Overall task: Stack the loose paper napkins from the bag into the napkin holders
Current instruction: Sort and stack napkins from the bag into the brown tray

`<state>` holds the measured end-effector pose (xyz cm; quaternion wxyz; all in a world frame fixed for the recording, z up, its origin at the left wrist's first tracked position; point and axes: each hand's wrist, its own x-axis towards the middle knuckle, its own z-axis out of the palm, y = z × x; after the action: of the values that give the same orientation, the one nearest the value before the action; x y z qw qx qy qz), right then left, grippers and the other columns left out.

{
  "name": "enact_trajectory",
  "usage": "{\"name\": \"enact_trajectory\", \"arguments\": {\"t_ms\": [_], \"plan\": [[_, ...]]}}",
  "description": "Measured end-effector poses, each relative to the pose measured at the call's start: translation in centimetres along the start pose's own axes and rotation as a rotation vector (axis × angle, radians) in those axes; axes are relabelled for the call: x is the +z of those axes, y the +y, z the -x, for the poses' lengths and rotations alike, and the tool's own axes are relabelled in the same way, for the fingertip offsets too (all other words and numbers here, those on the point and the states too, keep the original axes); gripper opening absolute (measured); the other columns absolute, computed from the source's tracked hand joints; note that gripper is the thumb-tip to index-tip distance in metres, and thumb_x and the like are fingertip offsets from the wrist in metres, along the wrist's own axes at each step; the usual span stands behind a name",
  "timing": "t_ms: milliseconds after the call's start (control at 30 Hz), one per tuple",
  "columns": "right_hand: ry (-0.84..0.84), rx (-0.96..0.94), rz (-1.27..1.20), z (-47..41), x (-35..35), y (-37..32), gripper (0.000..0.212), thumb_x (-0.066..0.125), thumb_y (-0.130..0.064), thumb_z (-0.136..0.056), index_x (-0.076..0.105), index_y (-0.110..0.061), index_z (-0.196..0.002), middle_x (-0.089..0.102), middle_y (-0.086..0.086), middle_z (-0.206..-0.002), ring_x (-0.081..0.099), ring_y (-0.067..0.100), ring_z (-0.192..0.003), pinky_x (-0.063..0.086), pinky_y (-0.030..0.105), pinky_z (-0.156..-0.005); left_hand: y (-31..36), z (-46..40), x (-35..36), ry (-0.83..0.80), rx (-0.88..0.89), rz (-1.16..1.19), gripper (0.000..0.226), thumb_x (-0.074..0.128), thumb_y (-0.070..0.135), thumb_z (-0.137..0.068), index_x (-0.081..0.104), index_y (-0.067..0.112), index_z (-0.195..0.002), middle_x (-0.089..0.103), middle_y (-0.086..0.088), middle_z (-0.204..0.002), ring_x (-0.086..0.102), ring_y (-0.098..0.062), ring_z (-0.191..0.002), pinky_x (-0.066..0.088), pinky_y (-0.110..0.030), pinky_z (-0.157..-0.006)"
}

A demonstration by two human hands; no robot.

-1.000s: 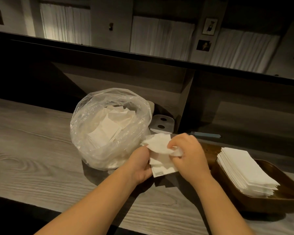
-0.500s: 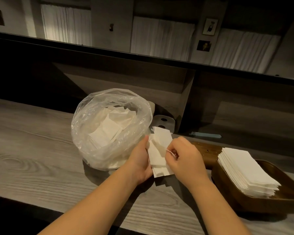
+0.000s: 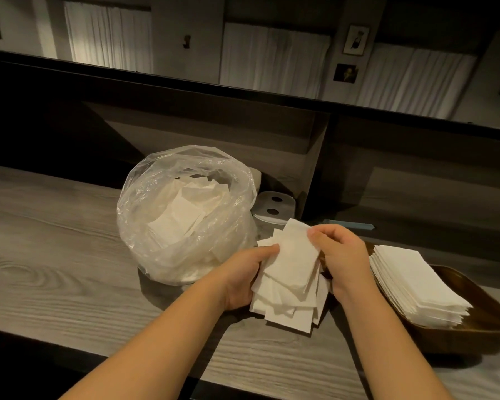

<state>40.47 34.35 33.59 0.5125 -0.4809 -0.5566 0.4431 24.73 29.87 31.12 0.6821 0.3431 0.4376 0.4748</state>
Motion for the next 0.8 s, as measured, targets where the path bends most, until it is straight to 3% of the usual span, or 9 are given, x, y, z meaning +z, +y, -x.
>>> {"name": "enact_trajectory", "arguments": {"t_ms": [133, 267, 400, 467, 533, 633, 700, 800], "plan": [[0.13, -0.137, -0.04, 0.3, -0.4, -0.5, 0.003, 0.062, -0.024, -0.094, 0.062, -0.025, -0.091, 0.062, -0.005, -0.093, 0.06, 0.017, -0.091, 0.053, 0.03, -0.073, 0.2, -0.1, 0.0, 0.048, 0.003, 0.058, 0.026, 0.046, 0.029, -0.103, 0.064, 0.011, -0.108, 0.076, -0.011, -0.094, 0.072, -0.026, -0.085, 0.055, -0.039, -0.073], [-0.02, -0.159, -0.12, 0.7, -0.9, -1.0, 0.001, 0.061, -0.026, -0.095, 0.06, -0.026, -0.094, 0.065, -0.005, -0.094, 0.065, 0.019, -0.089, 0.058, 0.034, -0.073, 0.4, 0.0, 0.0, 0.071, 0.026, 0.086, 0.027, 0.044, 0.028, -0.104, 0.066, 0.013, -0.104, 0.076, -0.009, -0.086, 0.073, -0.025, -0.076, 0.055, -0.037, -0.069], [-0.096, -0.261, 0.227, 0.8, 0.1, -0.6, 0.01, 0.065, -0.021, -0.092, 0.06, -0.029, -0.087, 0.065, -0.013, -0.082, 0.065, 0.007, -0.081, 0.052, 0.019, -0.064, 0.4, -0.2, -0.3, 0.038, 0.023, 0.109, 0.041, 0.047, 0.048, -0.099, 0.061, 0.019, -0.124, 0.074, -0.013, -0.108, 0.069, -0.033, -0.102, 0.055, -0.047, -0.09], [-0.096, -0.341, 0.402, 0.9, 0.9, -0.2, 0.015, 0.065, -0.021, -0.092, 0.058, -0.034, -0.086, 0.061, -0.015, -0.086, 0.058, 0.004, -0.081, 0.044, 0.016, -0.065, 0.4, 0.0, -0.2, 0.007, -0.004, 0.084, 0.044, 0.056, 0.048, -0.092, 0.061, 0.016, -0.122, 0.074, -0.012, -0.107, 0.071, -0.031, -0.098, 0.058, -0.044, -0.085], [-0.051, -0.362, 0.409, 0.6, 1.0, 0.1, 0.015, 0.064, -0.023, -0.093, 0.056, -0.036, -0.091, 0.057, -0.017, -0.095, 0.053, 0.002, -0.089, 0.04, 0.017, -0.069, 0.4, 0.2, 0.1, 0.0, 0.034, 0.05, 0.034, 0.062, 0.03, -0.092, 0.06, 0.011, -0.12, 0.075, -0.011, -0.103, 0.073, -0.027, -0.091, 0.06, -0.04, -0.075], [0.022, -0.15, 0.241, 0.1, 0.1, -0.2, 0.004, 0.059, -0.034, -0.095, 0.056, -0.031, -0.098, 0.057, -0.012, -0.099, 0.054, 0.008, -0.095, 0.043, 0.022, -0.072, 0.5, 0.0, -0.2, 0.07, 0.072, 0.188, 0.022, 0.058, 0.018, -0.097, 0.058, 0.008, -0.117, 0.075, -0.015, -0.101, 0.072, -0.032, -0.094, 0.058, -0.047, -0.081], [-0.095, 0.049, 0.16, 0.5, -0.3, -0.5, 0.014, 0.058, -0.039, -0.096, 0.058, -0.027, -0.088, 0.062, -0.004, -0.093, 0.057, 0.014, -0.089, 0.046, 0.028, -0.071, 0.7, -0.2, -0.5, 0.095, 0.072, 0.338, 0.017, 0.057, 0.018, -0.098, 0.057, 0.009, -0.113, 0.072, -0.021, -0.108, 0.068, -0.04, -0.103, 0.051, -0.058, -0.094], [-0.154, 0.075, 0.176, 0.7, -0.2, -0.3, 0.022, 0.061, -0.029, -0.096, 0.066, -0.01, -0.086, 0.069, 0.01, -0.093, 0.065, 0.025, -0.092, 0.054, 0.04, -0.082, 0.7, -1.0, -0.7, 0.115, 0.055, 0.468, 0.013, 0.052, 0.02, -0.101, 0.054, 0.011, -0.111, 0.069, -0.023, -0.116, 0.064, -0.046, -0.109, 0.044, -0.065, -0.1]]}}
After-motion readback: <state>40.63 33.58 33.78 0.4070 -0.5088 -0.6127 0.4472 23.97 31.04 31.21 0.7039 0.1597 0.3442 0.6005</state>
